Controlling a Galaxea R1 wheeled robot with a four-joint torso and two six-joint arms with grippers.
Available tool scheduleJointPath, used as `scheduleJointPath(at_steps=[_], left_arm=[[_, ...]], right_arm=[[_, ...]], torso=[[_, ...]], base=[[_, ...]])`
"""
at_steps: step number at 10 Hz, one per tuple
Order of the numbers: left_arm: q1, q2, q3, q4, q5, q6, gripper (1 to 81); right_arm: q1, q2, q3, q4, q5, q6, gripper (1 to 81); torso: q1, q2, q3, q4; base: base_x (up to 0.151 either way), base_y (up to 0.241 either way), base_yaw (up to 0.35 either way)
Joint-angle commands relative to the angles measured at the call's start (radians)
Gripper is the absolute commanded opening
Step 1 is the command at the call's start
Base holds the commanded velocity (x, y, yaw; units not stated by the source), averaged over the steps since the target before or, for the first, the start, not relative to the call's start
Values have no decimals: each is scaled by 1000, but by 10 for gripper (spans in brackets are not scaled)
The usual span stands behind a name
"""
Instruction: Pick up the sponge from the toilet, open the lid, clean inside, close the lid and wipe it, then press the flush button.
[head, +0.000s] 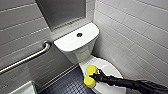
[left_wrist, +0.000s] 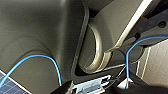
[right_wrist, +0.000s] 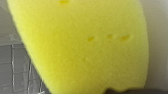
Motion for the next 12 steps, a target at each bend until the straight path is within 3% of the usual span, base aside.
scheduleJointPath(at_steps=[1,7,10,12], left_arm=[[24,-2,21,-13,81,1,811],[24,1,24,-10,81,4,811],[24,4,26,-8,81,5,811],[24,6,26,-8,81,7,811]], right_arm=[[-2,-167,206,-11,-74,5,10],[-132,-402,334,-8,-16,5,10],[-212,-538,404,-7,44,5,10],[-296,-619,416,-4,130,5,10]], torso=[[0,0,0,0],[0,0,0,0],[0,0,0,0],[0,0,0,0]], base=[[0,0,0],[0,0,0],[0,0,0],[0,0,0]])
